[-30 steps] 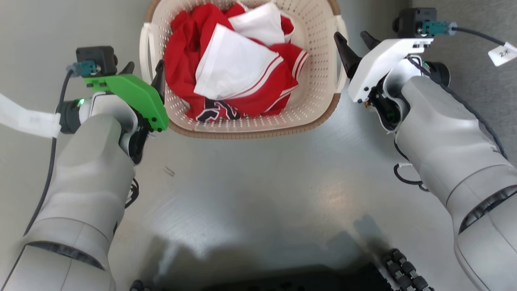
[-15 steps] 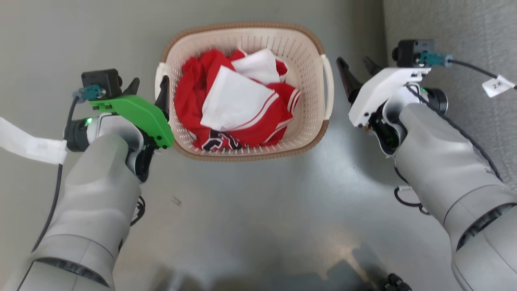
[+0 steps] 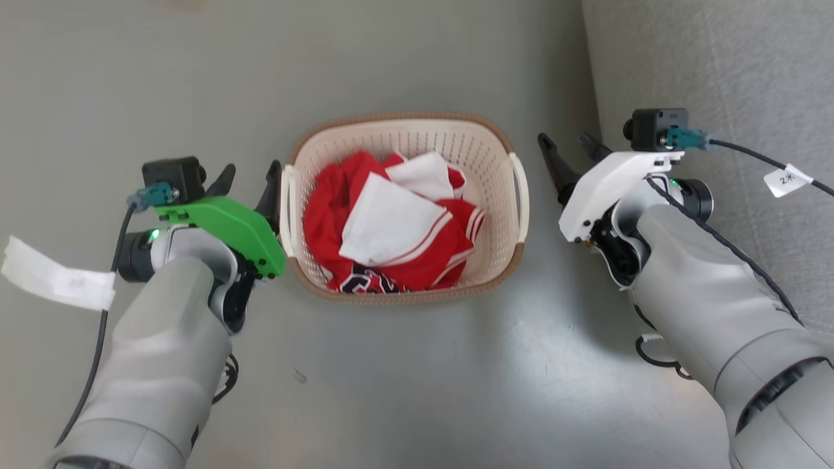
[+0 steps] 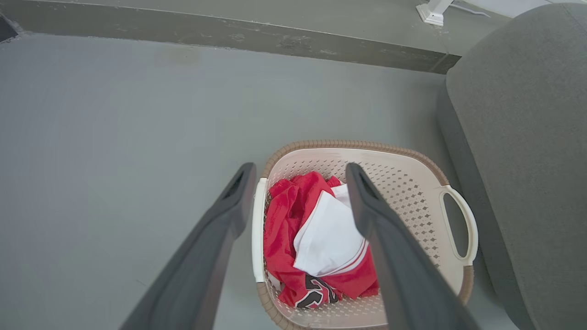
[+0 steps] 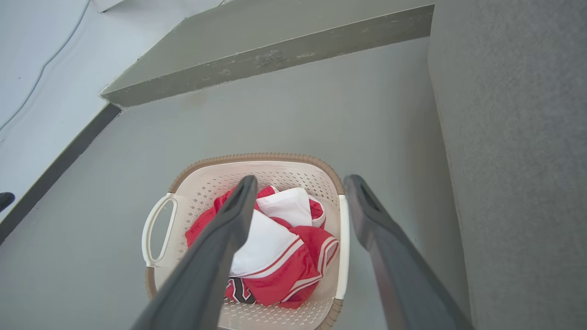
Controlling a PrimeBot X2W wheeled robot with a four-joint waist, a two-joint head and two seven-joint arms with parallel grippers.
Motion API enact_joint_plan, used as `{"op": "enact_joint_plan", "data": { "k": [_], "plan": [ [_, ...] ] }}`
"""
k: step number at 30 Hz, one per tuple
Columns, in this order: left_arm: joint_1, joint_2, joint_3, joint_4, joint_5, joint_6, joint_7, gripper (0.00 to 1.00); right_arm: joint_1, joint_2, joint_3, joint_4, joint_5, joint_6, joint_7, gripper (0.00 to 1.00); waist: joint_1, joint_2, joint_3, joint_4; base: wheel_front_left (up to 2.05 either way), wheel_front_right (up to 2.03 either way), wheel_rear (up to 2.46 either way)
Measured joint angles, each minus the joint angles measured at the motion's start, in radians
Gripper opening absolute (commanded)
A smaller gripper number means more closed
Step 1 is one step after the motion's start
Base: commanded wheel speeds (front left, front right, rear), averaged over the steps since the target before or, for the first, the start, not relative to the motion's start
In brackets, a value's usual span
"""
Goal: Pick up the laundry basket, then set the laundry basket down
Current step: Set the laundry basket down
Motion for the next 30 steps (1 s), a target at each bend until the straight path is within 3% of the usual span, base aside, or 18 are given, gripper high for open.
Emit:
{"op": "enact_joint_plan", "data": {
  "k": [15, 30],
  "plan": [
    [0.145, 0.058, 0.121, -0.195, 0.023, 0.000, 0.000, 1.00, 0.110, -0.081, -0.115, -0.205, -0.064, -0.002, 0.000, 1.00, 0.0000, 0.0000, -0.193, 0.017, 0.00, 0.00, 0.00],
    [0.336, 0.081, 0.238, -0.402, 0.106, 0.034, 0.000, 1.00, 0.304, -0.126, -0.278, -0.508, -0.221, -0.094, -0.003, 1.00, 0.0000, 0.0000, -0.343, 0.029, 0.00, 0.00, 0.00]
  ]
}}
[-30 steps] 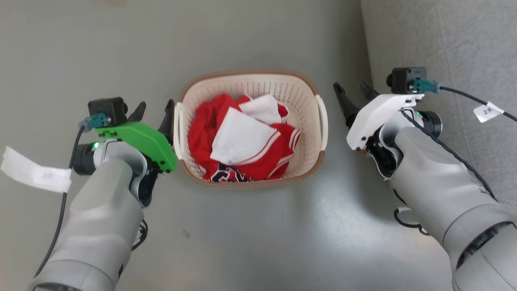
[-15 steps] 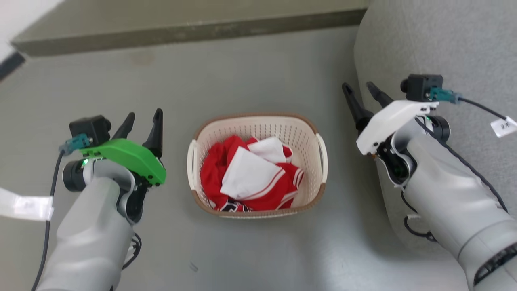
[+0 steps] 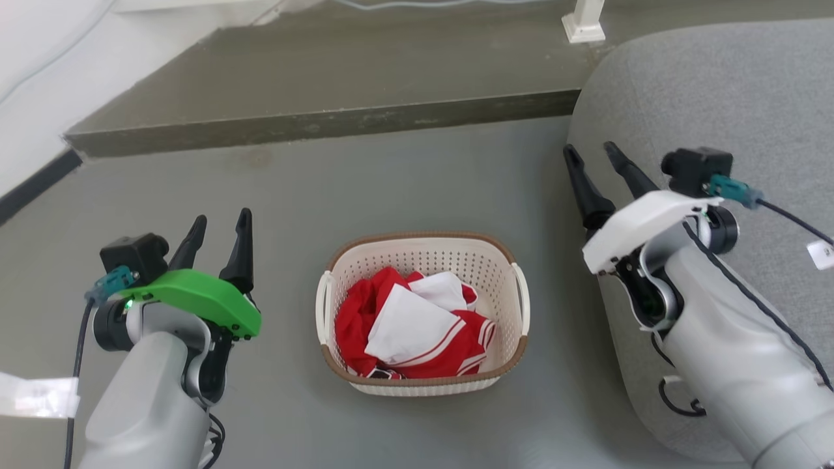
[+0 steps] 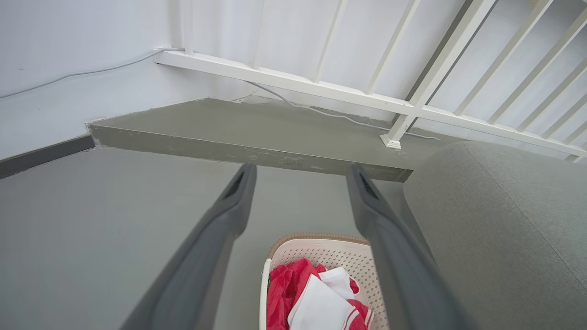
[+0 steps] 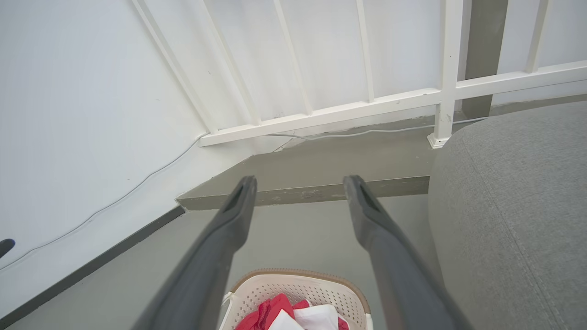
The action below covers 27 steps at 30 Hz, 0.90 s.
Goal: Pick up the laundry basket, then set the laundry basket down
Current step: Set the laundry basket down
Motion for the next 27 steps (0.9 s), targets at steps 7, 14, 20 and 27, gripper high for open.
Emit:
{"op": "enact_joint_plan", "data": {
  "k": [7, 14, 20, 27],
  "plan": [
    [0.064, -0.003, 0.053, -0.107, 0.049, 0.018, 0.000, 1.00, 0.105, -0.021, -0.071, -0.134, -0.078, -0.041, -0.002, 1.00, 0.0000, 0.0000, -0.022, 0.008, 0.00, 0.00, 0.00],
    [0.142, -0.012, 0.086, -0.171, 0.089, 0.031, 0.000, 1.00, 0.212, -0.019, -0.113, -0.227, -0.136, -0.068, -0.002, 1.00, 0.0000, 0.0000, -0.028, 0.010, 0.00, 0.00, 0.00],
    [0.190, -0.027, 0.116, -0.232, 0.109, 0.031, 0.000, 1.00, 0.284, -0.003, -0.149, -0.293, -0.176, -0.082, -0.002, 1.00, 0.0000, 0.0000, -0.035, 0.007, 0.00, 0.00, 0.00],
    [0.232, -0.042, 0.146, -0.288, 0.131, 0.031, 0.000, 1.00, 0.344, 0.015, -0.168, -0.348, -0.211, -0.083, -0.002, 1.00, 0.0000, 0.0000, -0.039, 0.001, 0.00, 0.00, 0.00]
  ]
}}
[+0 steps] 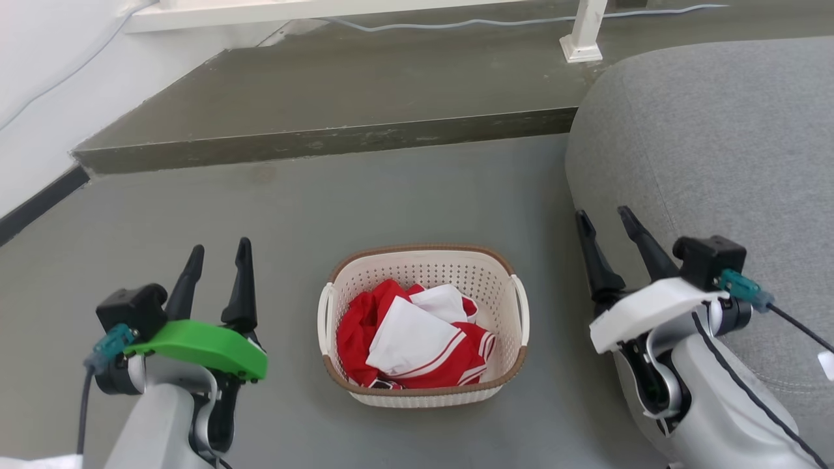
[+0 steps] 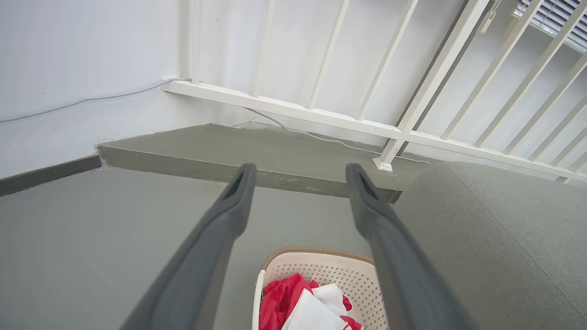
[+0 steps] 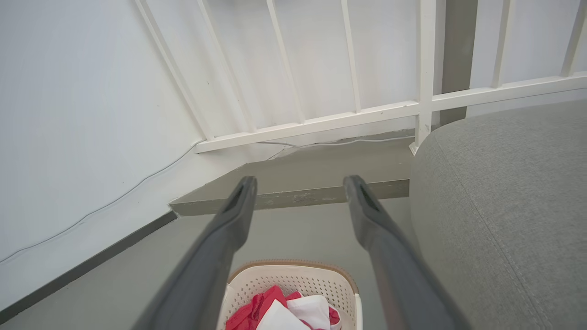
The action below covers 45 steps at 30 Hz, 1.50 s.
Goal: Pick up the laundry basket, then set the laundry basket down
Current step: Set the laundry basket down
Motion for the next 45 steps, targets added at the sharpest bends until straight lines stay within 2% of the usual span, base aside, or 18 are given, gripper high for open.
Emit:
{"op": "enact_joint_plan", "data": {
  "k": [19, 45],
  "plan": [
    [0.081, -0.018, 0.036, -0.075, 0.081, 0.000, 0.000, 1.00, 0.097, 0.013, -0.050, -0.075, -0.087, -0.001, 0.000, 1.00, 0.0000, 0.0000, -0.004, -0.007, 0.00, 0.00, 0.00],
    [0.118, -0.038, 0.064, -0.117, 0.115, -0.011, 0.000, 1.00, 0.147, 0.034, -0.099, -0.116, -0.144, 0.004, 0.000, 1.00, 0.0000, 0.0000, 0.007, -0.009, 0.00, 0.00, 0.00]
  ]
}}
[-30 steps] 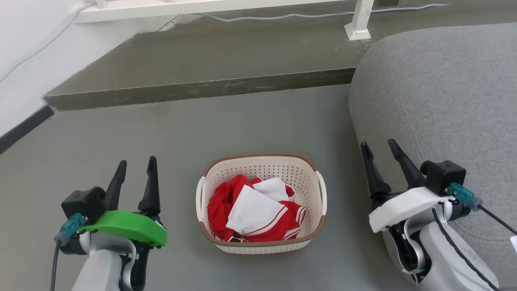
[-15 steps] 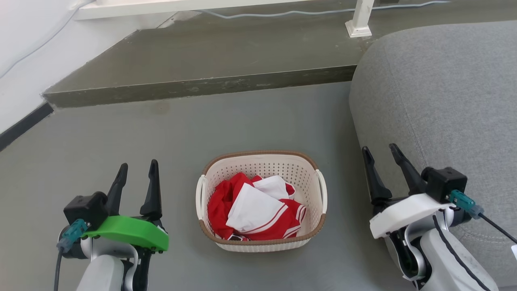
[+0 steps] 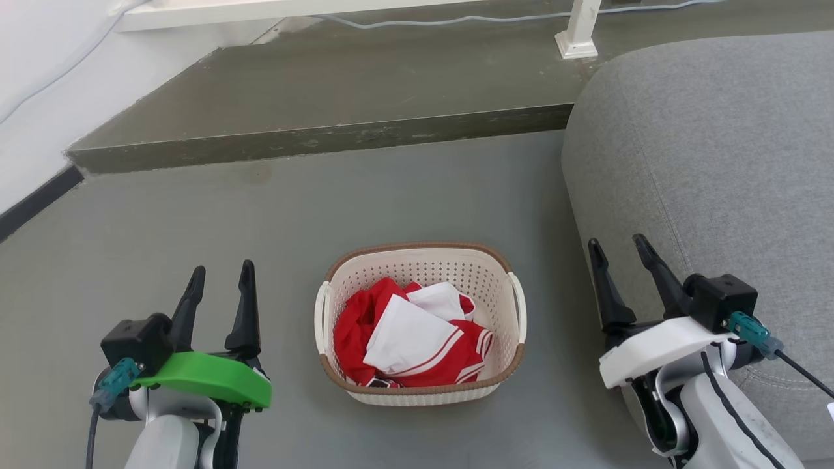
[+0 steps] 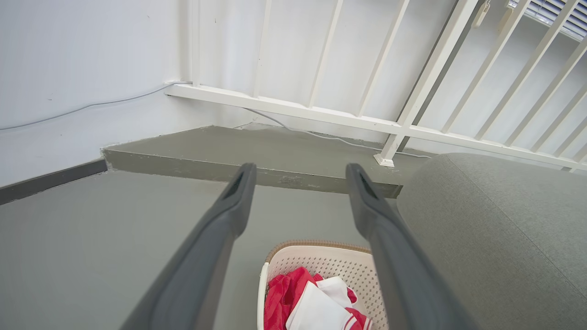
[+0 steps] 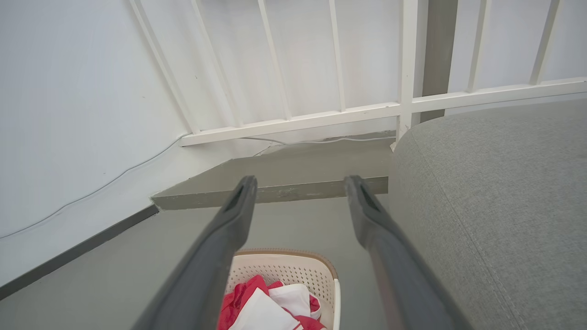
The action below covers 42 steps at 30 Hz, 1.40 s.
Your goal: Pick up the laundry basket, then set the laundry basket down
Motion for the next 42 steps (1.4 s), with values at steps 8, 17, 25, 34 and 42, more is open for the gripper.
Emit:
{"op": "enact_joint_plan", "data": {
  "k": [8, 17, 25, 34, 42],
  "plan": [
    [0.003, -0.002, 0.004, -0.003, 0.013, -0.002, 0.000, 1.00, 0.004, 0.007, -0.009, 0.000, -0.007, 0.010, 0.000, 1.00, 0.0000, 0.0000, -0.003, -0.001, 0.00, 0.00, 0.00],
    [0.016, -0.005, 0.001, 0.011, 0.016, -0.014, 0.002, 0.00, 0.010, 0.019, -0.017, 0.014, -0.013, 0.022, 0.000, 0.00, 0.0000, 0.0000, -0.010, -0.002, 0.00, 0.00, 0.00],
    [0.045, -0.012, 0.003, 0.048, -0.020, -0.014, 0.012, 0.00, 0.054, 0.030, -0.020, 0.045, 0.018, 0.023, 0.002, 0.00, 0.0000, 0.0000, -0.012, -0.002, 0.00, 0.00, 0.00],
    [0.045, -0.012, 0.026, 0.049, -0.128, -0.014, 0.047, 0.00, 0.057, 0.038, -0.045, 0.035, 0.132, 0.040, 0.021, 0.00, 0.0000, 0.0000, -0.020, -0.001, 0.00, 0.00, 0.00],
    [0.045, -0.013, 0.040, 0.048, -0.216, -0.017, 0.073, 0.00, 0.058, 0.044, -0.077, 0.033, 0.236, 0.049, 0.047, 0.00, 0.0000, 0.0000, -0.025, 0.000, 0.00, 0.00, 0.00]
  ]
}}
